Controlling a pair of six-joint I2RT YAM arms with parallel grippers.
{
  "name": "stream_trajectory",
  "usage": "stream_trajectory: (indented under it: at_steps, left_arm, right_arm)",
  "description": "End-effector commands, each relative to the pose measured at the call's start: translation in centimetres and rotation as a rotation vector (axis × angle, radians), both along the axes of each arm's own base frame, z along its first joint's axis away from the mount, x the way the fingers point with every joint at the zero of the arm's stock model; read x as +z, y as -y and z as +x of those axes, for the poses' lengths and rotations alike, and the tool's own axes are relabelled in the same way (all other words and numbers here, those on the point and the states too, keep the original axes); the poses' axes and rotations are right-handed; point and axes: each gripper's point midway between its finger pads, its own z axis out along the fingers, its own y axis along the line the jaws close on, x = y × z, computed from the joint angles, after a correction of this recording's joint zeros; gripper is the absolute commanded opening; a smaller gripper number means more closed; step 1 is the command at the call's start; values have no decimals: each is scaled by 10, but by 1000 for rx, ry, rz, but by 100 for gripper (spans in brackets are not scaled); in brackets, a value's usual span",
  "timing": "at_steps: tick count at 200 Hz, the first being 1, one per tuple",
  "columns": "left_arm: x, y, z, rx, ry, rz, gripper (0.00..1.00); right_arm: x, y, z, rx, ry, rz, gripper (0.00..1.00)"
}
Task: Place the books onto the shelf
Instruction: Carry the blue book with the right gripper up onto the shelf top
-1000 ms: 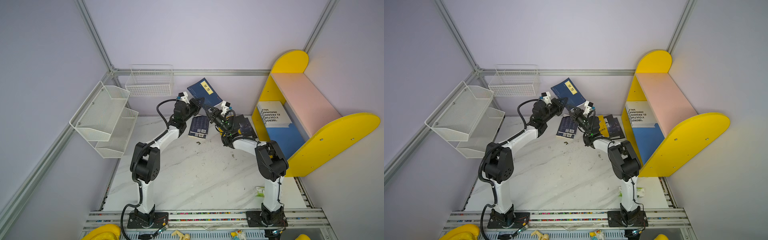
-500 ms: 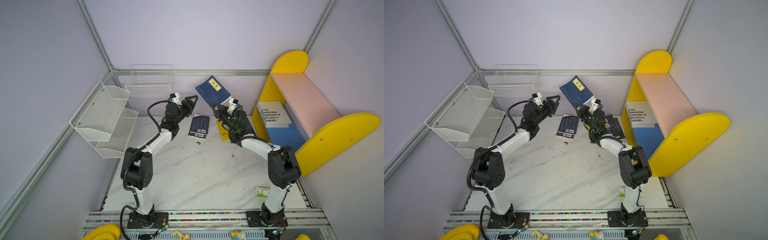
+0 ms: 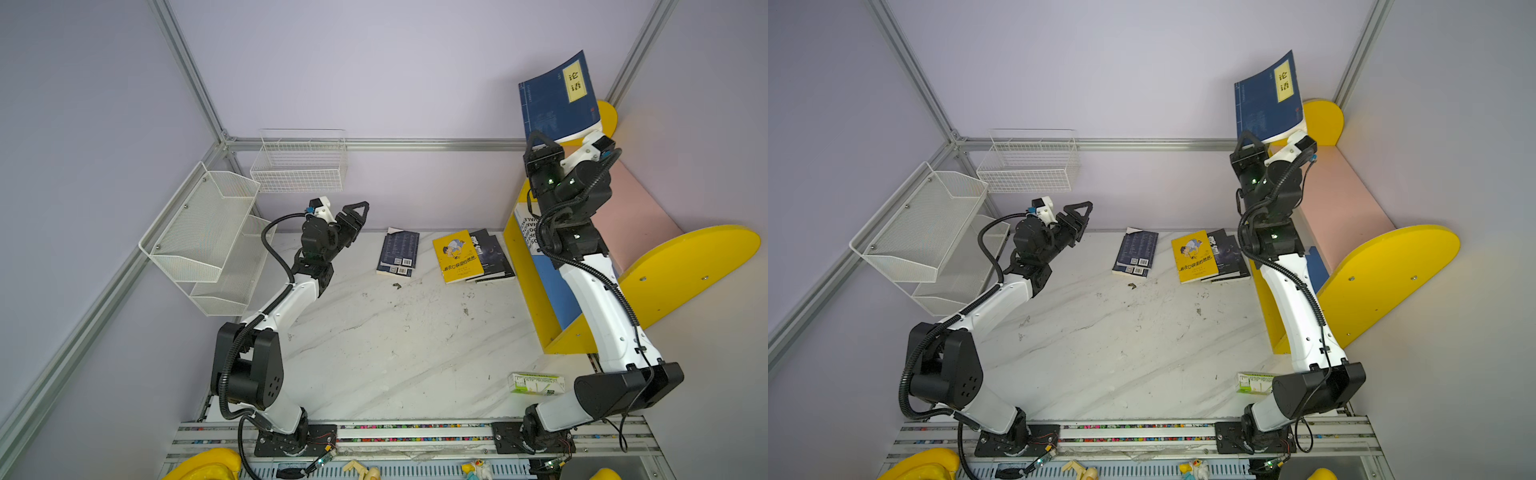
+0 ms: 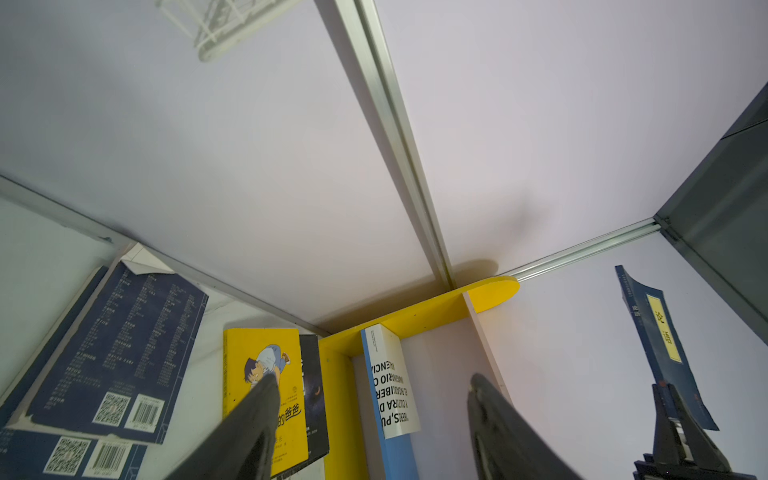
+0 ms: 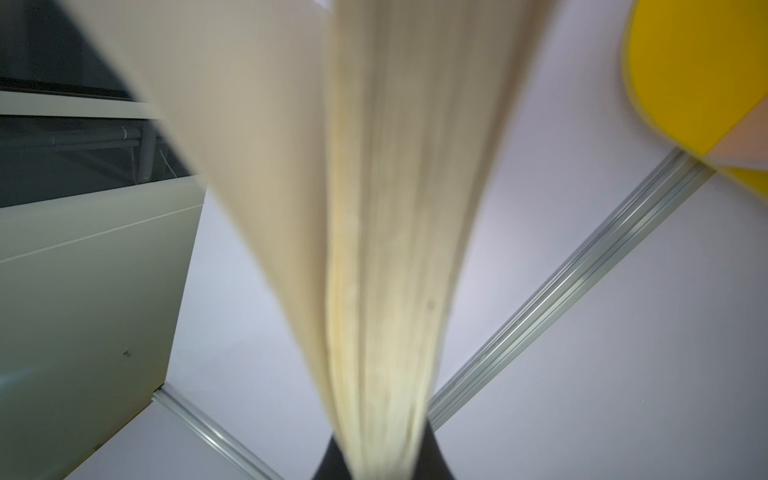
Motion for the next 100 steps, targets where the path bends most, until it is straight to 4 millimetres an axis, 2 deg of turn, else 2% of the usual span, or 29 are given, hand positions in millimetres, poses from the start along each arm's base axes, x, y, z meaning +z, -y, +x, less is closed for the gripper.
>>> stream_trajectory:
  at_steps: [1,13,41,77,100]
  left_arm:
    - [-4,3,-9,-30,10,0,70]
    - [-7,3,-11,-31,5,-3,71]
    - [-17,7,-11,-59,-16,-27,71]
    - [-25,10,-8,-80,-34,-64,71]
    - [-31,13,-5,-98,-42,-110,71]
  right_arm:
    - [-23,30,25,-69,-127,-35,0]
    - [-21,41,32,-59,-131,-32,0]
    - [-34,73,50,-26,-166,27,0]
    - [-51,102,66,36,-221,90,0]
    - [-62,120,68,23,-269,112,0]
